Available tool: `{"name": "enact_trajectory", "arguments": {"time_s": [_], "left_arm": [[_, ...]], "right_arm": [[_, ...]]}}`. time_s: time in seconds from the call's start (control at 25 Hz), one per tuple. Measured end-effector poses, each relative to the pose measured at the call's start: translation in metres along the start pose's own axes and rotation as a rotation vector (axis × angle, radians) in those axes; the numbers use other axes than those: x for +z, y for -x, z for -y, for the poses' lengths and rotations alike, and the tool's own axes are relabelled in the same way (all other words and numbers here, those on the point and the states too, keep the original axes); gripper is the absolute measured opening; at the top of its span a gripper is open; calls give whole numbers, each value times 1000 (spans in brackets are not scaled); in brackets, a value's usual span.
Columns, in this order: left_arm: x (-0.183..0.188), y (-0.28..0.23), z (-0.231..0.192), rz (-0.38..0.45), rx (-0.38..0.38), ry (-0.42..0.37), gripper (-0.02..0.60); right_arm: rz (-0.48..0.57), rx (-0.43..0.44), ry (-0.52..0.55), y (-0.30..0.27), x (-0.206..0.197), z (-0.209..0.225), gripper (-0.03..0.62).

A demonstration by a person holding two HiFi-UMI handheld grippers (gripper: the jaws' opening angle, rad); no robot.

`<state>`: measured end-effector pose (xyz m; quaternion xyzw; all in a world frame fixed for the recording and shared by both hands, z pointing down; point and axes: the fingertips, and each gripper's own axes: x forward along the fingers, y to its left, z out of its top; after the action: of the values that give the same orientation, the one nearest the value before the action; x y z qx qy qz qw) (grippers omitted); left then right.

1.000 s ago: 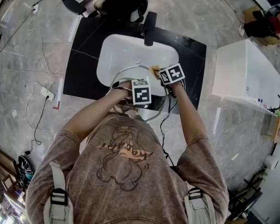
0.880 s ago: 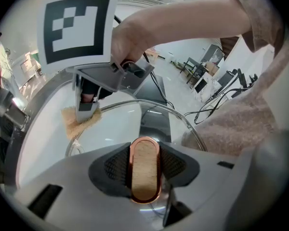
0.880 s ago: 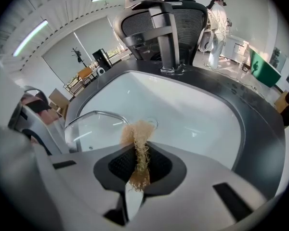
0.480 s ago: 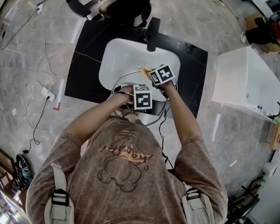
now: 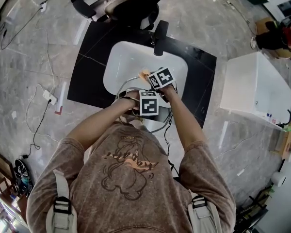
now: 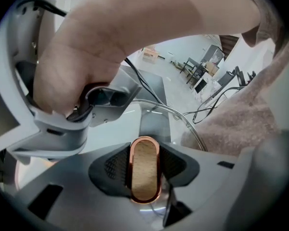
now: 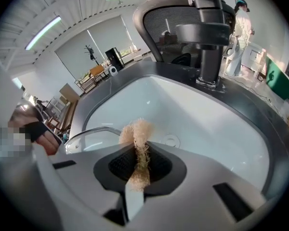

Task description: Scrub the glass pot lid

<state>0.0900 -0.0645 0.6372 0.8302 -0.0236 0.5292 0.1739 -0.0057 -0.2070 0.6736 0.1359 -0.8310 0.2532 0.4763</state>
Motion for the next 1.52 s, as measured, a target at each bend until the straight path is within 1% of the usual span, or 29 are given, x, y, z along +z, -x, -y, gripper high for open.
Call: {"name": "enact_trajectory", "arguments": {"time_s": [0.2,0.52,0.68,0.84,0.92,1.04,1.16,1.24,1.36,1.44,1.52], "left_arm": [[0,-1,0,4,6,3,178],[0,0,0,12,-2,4,178],[1,1,0,17,0,-2,178],[-2,0,-2,17,5,9,177],[-7,2,-7,15,19,35,177],[-19,14,-17,19,33,104,176],[-28,36,-28,68,48,187,176],[-32,51,-37,105,84,227,176],[-47,68,-50,106,155,261,176],[-54,81,-58,121,200,271,176],[-63,92,-62,132,241,301,176]], "right_arm": [[-7,23,25,-7,6,-8,48],[9,35,5,-8,6,-8,48],[44,40,-50,-2,11,-1,48],[77,15,-95,13,12,12,48],[84,1,-113,23,8,18,48],[117,-15,-161,43,1,27,48],[181,-24,-225,67,-8,34,48],[229,-36,-265,83,-14,38,48],[296,-69,-323,110,-27,44,48],[338,-93,-360,125,-37,45,48],[380,-114,-391,140,-48,43,48]]}}
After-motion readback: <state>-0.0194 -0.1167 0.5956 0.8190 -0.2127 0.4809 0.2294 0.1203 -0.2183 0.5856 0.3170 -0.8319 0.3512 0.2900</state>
